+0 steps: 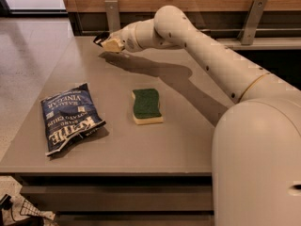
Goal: Pick rxbar chocolate
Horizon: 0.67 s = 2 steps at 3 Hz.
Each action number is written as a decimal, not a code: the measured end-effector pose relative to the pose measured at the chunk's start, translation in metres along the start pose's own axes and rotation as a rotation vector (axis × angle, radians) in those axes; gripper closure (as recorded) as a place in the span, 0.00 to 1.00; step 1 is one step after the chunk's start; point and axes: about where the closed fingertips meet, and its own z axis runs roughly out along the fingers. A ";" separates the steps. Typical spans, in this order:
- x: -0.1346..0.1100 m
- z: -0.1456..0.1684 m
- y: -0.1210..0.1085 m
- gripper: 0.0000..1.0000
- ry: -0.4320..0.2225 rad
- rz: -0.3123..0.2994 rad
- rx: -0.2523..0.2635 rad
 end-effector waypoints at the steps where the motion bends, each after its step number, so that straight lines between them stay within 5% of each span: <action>1: -0.020 -0.037 0.001 1.00 -0.025 -0.062 0.012; 2: -0.042 -0.084 0.009 1.00 -0.046 -0.170 0.021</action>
Offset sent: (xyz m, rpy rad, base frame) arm -0.0559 -0.0797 0.1034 -0.0638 -0.2521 0.0548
